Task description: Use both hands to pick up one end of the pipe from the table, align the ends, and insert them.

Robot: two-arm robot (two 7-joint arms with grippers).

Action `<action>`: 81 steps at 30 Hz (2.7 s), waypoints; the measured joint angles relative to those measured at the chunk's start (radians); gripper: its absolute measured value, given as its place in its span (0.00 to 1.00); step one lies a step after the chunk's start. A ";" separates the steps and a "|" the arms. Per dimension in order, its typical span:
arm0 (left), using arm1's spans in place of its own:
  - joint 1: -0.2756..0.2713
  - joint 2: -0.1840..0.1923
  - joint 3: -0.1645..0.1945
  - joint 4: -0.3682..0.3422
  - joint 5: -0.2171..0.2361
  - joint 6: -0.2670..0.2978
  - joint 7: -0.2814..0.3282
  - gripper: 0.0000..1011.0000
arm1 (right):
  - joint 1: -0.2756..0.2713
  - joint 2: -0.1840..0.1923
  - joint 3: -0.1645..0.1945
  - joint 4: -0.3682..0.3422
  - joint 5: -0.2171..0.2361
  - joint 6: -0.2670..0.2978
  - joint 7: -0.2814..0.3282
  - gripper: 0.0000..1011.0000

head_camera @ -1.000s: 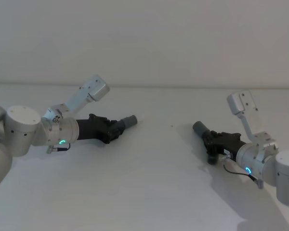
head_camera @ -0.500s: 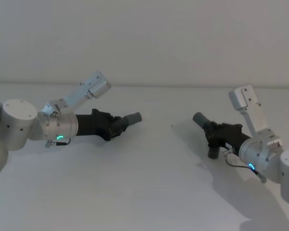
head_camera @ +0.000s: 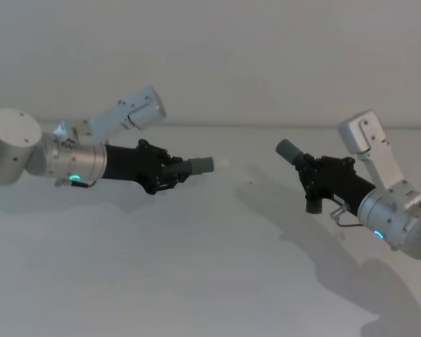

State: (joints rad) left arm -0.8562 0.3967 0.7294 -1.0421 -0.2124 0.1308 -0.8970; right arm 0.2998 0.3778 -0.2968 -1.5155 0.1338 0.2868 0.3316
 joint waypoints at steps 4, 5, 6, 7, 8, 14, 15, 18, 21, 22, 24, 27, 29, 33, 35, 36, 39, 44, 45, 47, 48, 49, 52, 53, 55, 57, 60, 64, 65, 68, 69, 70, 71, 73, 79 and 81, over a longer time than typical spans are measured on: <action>-0.023 0.026 0.021 -0.034 0.023 -0.016 -0.033 0.31 | 0.009 0.029 -0.014 -0.006 -0.016 -0.073 0.038 0.12; -0.031 0.036 0.029 -0.052 0.034 -0.023 -0.045 0.31 | 0.012 0.036 -0.017 -0.006 -0.019 -0.084 0.044 0.12; -0.035 0.041 0.033 -0.059 0.038 -0.025 -0.049 0.31 | 0.018 0.046 -0.023 -0.007 -0.026 -0.109 0.059 0.11; -0.039 0.046 0.037 -0.066 0.045 -0.028 -0.053 0.31 | 0.020 0.051 -0.027 -0.007 -0.029 -0.119 0.064 0.11; -0.047 0.056 0.044 -0.082 0.055 -0.034 -0.062 0.31 | 0.022 0.054 -0.029 -0.007 -0.033 -0.129 0.071 0.11; -0.076 0.093 0.067 -0.135 0.094 -0.053 -0.080 0.31 | 0.047 0.093 -0.064 -0.007 -0.069 -0.207 0.120 0.11; -0.083 0.102 0.072 -0.149 0.106 -0.058 -0.083 0.31 | 0.053 0.102 -0.074 -0.006 -0.078 -0.220 0.131 0.11; -0.095 0.119 0.079 -0.172 0.123 -0.066 -0.085 0.31 | 0.064 0.115 -0.090 -0.005 -0.094 -0.242 0.148 0.10; -0.107 0.135 0.083 -0.190 0.139 -0.073 -0.085 0.31 | 0.079 0.132 -0.110 -0.003 -0.117 -0.262 0.170 0.10; -0.110 0.139 0.085 -0.195 0.141 -0.074 -0.084 0.31 | 0.083 0.136 -0.115 -0.003 -0.120 -0.265 0.174 0.10; -0.115 0.144 0.086 -0.201 0.147 -0.079 -0.084 0.31 | 0.094 0.148 -0.132 -0.002 -0.137 -0.278 0.191 0.10; -0.124 0.153 0.088 -0.209 0.154 -0.086 -0.082 0.31 | 0.104 0.160 -0.148 -0.002 -0.154 -0.287 0.209 0.10; -0.129 0.157 0.088 -0.212 0.158 -0.092 -0.080 0.31 | 0.115 0.170 -0.164 -0.002 -0.170 -0.294 0.225 0.10; -0.139 0.160 0.090 -0.212 0.160 -0.104 -0.078 0.31 | 0.135 0.189 -0.196 -0.004 -0.199 -0.305 0.258 0.09; -0.142 0.160 0.092 -0.212 0.160 -0.108 -0.078 0.31 | 0.141 0.194 -0.205 -0.005 -0.206 -0.308 0.267 0.09; -0.145 0.160 0.093 -0.211 0.160 -0.111 -0.079 0.31 | 0.145 0.197 -0.211 -0.007 -0.210 -0.309 0.272 0.09; -0.150 0.159 0.096 -0.207 0.160 -0.117 -0.080 0.31 | 0.151 0.201 -0.221 -0.010 -0.215 -0.314 0.280 0.09; -0.154 0.157 0.100 -0.199 0.152 -0.122 -0.087 0.31 | 0.152 0.201 -0.228 -0.015 -0.215 -0.319 0.281 0.09; -0.155 0.156 0.101 -0.198 0.151 -0.122 -0.088 0.31 | 0.152 0.200 -0.229 -0.016 -0.214 -0.320 0.281 0.09; -0.156 0.155 0.103 -0.195 0.147 -0.123 -0.091 0.31 | 0.152 0.197 -0.229 -0.019 -0.210 -0.321 0.276 0.09; -0.156 0.154 0.104 -0.193 0.144 -0.124 -0.094 0.31 | 0.151 0.195 -0.229 -0.021 -0.206 -0.322 0.271 0.09; -0.156 0.154 0.105 -0.193 0.142 -0.124 -0.095 0.31 | 0.150 0.193 -0.228 -0.022 -0.204 -0.322 0.269 0.09; -0.156 0.153 0.107 -0.190 0.135 -0.124 -0.099 0.31 | 0.148 0.187 -0.225 -0.026 -0.197 -0.322 0.259 0.09; -0.156 0.153 0.108 -0.190 0.133 -0.124 -0.100 0.31 | 0.148 0.185 -0.224 -0.027 -0.195 -0.322 0.257 0.09; -0.156 0.153 0.109 -0.188 0.128 -0.124 -0.103 0.31 | 0.146 0.180 -0.221 -0.029 -0.191 -0.320 0.250 0.09; -0.156 0.153 0.111 -0.187 0.124 -0.124 -0.105 0.31 | 0.145 0.176 -0.219 -0.032 -0.187 -0.318 0.244 0.09; -0.156 0.153 0.113 -0.186 0.121 -0.123 -0.107 0.31 | 0.145 0.173 -0.218 -0.034 -0.185 -0.316 0.240 0.09; -0.156 0.153 0.115 -0.185 0.116 -0.123 -0.109 0.31 | 0.144 0.168 -0.218 -0.037 -0.181 -0.312 0.236 0.09; -0.156 0.154 0.116 -0.184 0.114 -0.122 -0.110 0.31 | 0.144 0.167 -0.218 -0.038 -0.181 -0.311 0.235 0.09; -0.157 0.154 0.119 -0.183 0.111 -0.122 -0.111 0.31 | 0.144 0.165 -0.218 -0.041 -0.179 -0.307 0.234 0.08; -0.157 0.154 0.119 -0.183 0.111 -0.122 -0.111 0.31 | 0.144 0.164 -0.218 -0.042 -0.177 -0.306 0.233 0.08; -0.158 0.154 0.121 -0.182 0.110 -0.122 -0.111 0.31 | 0.144 0.164 -0.218 -0.043 -0.177 -0.306 0.233 0.08; -0.159 0.154 0.121 -0.181 0.110 -0.122 -0.111 0.31 | 0.143 0.163 -0.218 -0.044 -0.176 -0.304 0.232 0.08; -0.161 0.153 0.124 -0.179 0.109 -0.122 -0.111 0.31 | 0.143 0.163 -0.218 -0.044 -0.175 -0.304 0.232 0.08; -0.166 0.148 0.129 -0.170 0.106 -0.126 -0.111 0.31 | 0.144 0.160 -0.220 -0.047 -0.169 -0.302 0.232 0.08; -0.167 0.144 0.130 -0.164 0.105 -0.130 -0.111 0.31 | 0.145 0.159 -0.220 -0.047 -0.168 -0.302 0.232 0.08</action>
State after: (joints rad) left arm -1.0236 0.5409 0.8597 -1.2064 -0.1073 0.0011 -1.0084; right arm 0.4443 0.5365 -0.5170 -1.5623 -0.0338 -0.0154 0.5634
